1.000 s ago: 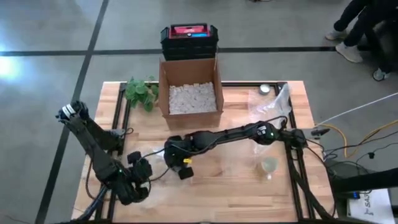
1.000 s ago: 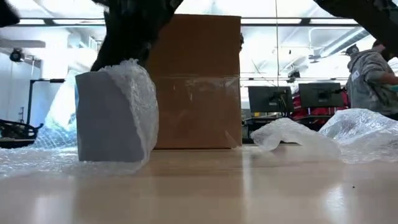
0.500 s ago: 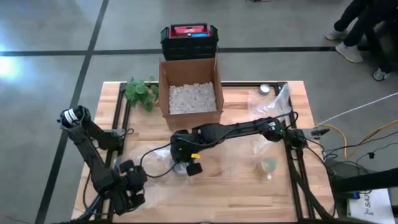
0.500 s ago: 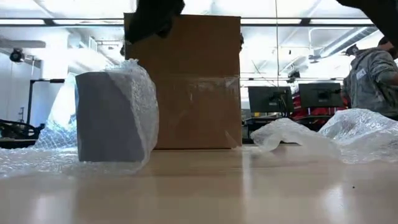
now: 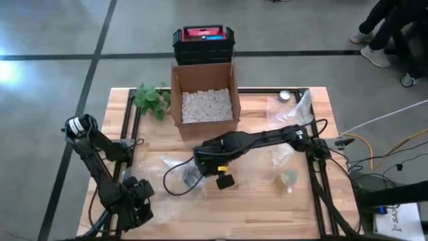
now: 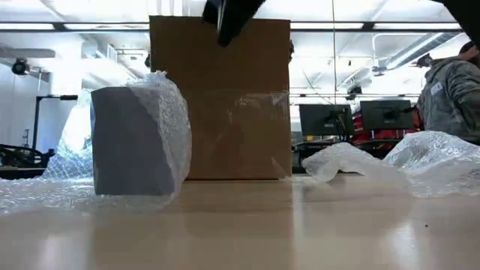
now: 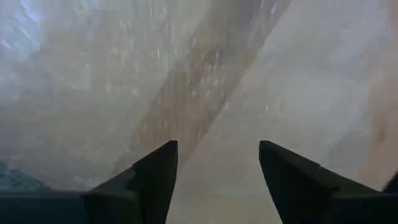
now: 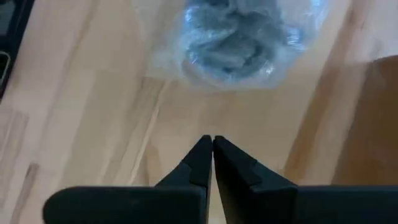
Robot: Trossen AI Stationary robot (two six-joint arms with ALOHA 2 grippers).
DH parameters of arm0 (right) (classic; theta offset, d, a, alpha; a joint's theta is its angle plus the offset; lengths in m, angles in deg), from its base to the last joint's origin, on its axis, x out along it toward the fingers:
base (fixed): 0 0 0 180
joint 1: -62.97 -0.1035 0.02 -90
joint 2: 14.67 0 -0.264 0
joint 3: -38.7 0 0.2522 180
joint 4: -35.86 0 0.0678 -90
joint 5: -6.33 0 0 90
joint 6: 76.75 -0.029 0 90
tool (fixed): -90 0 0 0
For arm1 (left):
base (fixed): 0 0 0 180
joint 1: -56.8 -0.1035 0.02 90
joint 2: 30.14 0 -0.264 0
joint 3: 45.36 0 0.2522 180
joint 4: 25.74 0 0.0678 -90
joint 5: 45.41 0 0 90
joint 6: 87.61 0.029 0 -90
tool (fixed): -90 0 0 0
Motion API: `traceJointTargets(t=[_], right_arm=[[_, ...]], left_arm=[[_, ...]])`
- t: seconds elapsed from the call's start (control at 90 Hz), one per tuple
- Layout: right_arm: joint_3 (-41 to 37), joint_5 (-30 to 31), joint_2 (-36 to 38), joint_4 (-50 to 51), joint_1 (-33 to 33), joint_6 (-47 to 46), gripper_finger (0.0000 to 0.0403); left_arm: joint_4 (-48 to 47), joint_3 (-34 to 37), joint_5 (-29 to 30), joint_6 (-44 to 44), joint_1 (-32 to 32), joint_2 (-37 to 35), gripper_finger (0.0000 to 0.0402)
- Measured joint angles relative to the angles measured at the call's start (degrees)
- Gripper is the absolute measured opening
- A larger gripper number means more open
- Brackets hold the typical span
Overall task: Wrap mug
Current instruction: Wrap the blue mug using the left bubble wrap
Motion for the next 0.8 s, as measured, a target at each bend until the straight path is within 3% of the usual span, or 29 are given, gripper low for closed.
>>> traceJointTargets(t=[0.278, 0.489, 0.578, 0.8], right_arm=[[-4.7, 4.1, 0.9, -0.9, -0.8, -0.5, 0.0002], [-11.0, 4.1, 1.0, -10.4, -0.9, -1.2, 0.0002], [-15.3, 4.3, 1.0, -16.7, -0.9, -1.4, 0.0002], [-25.7, 6.8, 0.9, -28.0, -1.2, -3.2, 0.0002]], left_arm=[[8.5, 7.2, -1.2, 0.9, 0.4, 1.9, 0.0147], [10.6, 8.4, -0.9, 3.0, 0.5, 2.1, 0.0053], [10.2, 7.6, -0.9, 3.7, 0.5, 1.6, 0.001], [-1.1, -0.6, 3.9, 4.8, 0.7, 0.8, 0.0002]])
